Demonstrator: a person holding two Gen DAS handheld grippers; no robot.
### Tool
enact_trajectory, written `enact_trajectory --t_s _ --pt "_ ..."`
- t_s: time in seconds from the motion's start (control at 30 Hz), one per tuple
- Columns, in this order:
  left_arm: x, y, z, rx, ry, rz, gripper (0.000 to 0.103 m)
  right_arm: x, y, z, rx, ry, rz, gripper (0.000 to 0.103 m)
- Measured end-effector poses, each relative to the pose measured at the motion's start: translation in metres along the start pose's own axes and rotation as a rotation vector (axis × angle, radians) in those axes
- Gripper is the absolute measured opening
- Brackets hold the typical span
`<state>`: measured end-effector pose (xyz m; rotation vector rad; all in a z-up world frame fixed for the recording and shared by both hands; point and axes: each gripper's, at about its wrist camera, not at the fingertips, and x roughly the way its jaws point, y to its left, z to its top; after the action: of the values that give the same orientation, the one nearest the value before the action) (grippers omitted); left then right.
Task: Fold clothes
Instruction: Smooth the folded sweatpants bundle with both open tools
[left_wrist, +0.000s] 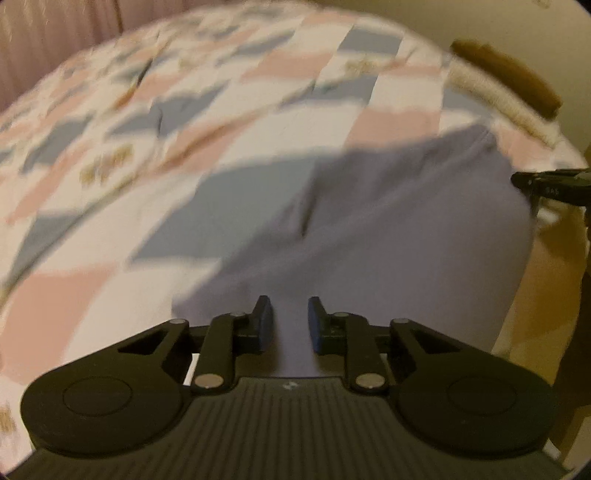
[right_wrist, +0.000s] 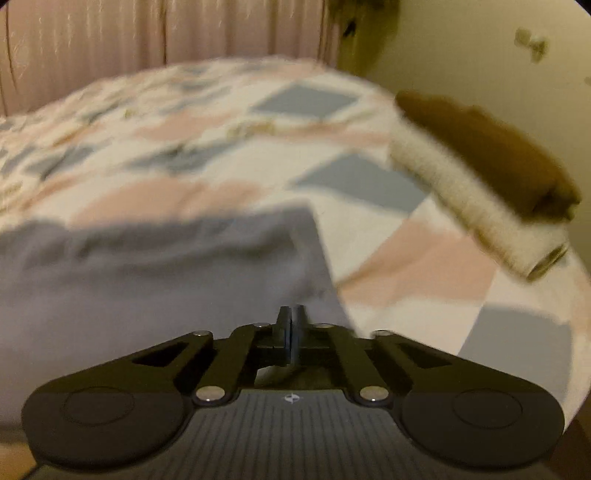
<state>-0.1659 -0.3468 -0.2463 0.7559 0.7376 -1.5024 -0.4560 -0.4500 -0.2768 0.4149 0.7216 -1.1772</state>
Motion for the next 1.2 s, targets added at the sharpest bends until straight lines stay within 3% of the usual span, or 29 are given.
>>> enact_trajectory --t_s 0.13,0.27,0.4,0.5,0.67,0.77,0.93,1.2 --pt "0.018 -0.012 0.019 0.101 -0.024 -0.078 0.017 -0.012 0.024 0.001 -0.010 -0.033 0.084 0.017" --pt "0.052 -0.008 0.023 0.143 0.036 -0.080 0.017 0.007 0.027 -0.017 0.013 0.086 -0.015 0.016" --pt "0.026 0.013 0.031 0.080 0.008 -0.064 0.016 -0.005 0.002 -0.013 0.121 0.054 -0.082 0.014" --pt "0.002 0.024 0.027 0.044 0.008 -0.054 0.015 -0.024 0.006 -0.007 0.111 0.004 -0.048 0.018" --pt "-0.007 0.002 -0.005 0.063 0.095 -0.070 0.015 -0.038 0.046 -0.024 0.069 0.015 0.153 0.022" --pt "0.005 -0.011 -0.021 0.043 0.182 -0.021 0.017 -0.028 0.061 -0.043 0.016 0.104 0.128 0.022" --pt "0.008 -0.017 -0.001 -0.014 0.265 0.051 0.017 -0.038 0.048 -0.038 0.151 0.117 0.077 0.024" --pt "0.012 -0.009 0.020 0.016 0.286 0.024 0.017 -0.057 0.073 -0.039 0.192 0.105 0.044 0.024"
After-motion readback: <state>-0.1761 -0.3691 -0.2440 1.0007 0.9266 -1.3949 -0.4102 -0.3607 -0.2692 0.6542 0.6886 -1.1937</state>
